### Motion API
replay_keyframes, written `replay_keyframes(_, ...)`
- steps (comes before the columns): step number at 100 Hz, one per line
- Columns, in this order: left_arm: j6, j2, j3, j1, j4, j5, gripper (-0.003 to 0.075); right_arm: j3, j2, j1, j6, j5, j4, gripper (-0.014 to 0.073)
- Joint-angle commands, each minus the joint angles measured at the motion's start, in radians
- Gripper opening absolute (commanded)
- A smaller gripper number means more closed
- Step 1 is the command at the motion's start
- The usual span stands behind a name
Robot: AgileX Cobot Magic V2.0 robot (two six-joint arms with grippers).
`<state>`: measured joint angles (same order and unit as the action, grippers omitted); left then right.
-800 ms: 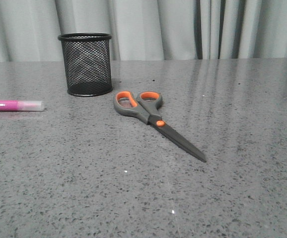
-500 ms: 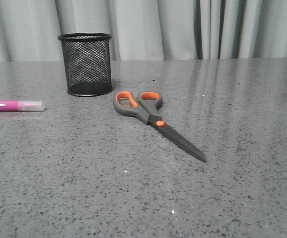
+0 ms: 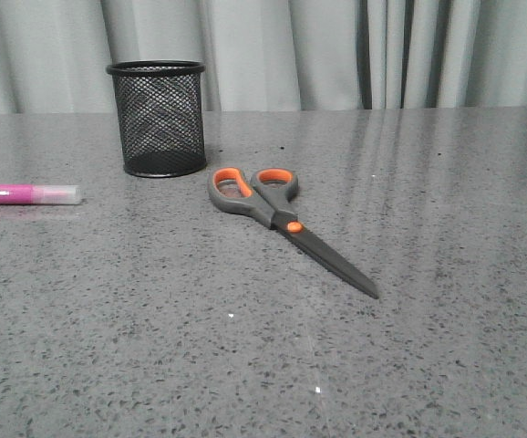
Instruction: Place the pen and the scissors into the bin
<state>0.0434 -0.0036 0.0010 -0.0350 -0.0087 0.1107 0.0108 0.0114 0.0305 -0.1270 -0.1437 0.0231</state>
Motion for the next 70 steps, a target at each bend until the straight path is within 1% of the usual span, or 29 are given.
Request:
replay_keyframes(1, -0.005, -0.033, 0.046, 0.008, -0.007, -0.072, -0.0019, 0.013, 0.019, 0.005, 0.000, 0.095, -0.013, -0.0075)
replay_keyframes(24, -0.005, -0.033, 0.046, 0.008, -0.041, -0.072, -0.0019, 0.013, 0.019, 0.005, 0.000, 0.097, -0.007, -0.0075)
replay_keyframes(35, -0.005, -0.033, 0.046, 0.008, -0.093, -0.072, -0.0019, 0.013, 0.019, 0.005, 0.000, 0.097, 0.062, -0.0075)
replay_keyframes(45, -0.005, -0.033, 0.046, 0.008, -0.184, -0.072, -0.0019, 0.013, 0.019, 0.005, 0.000, 0.099, 0.138, -0.0075)
replay_keyframes(62, -0.005, -0.033, 0.046, 0.008, -0.343, -0.072, -0.0019, 0.013, 0.019, 0.005, 0.000, 0.134, 0.315, -0.0075)
replay_keyframes(70, -0.005, -0.033, 0.046, 0.008, -0.395, -0.072, -0.0019, 0.013, 0.019, 0.005, 0.000, 0.156, 0.358, -0.0075)
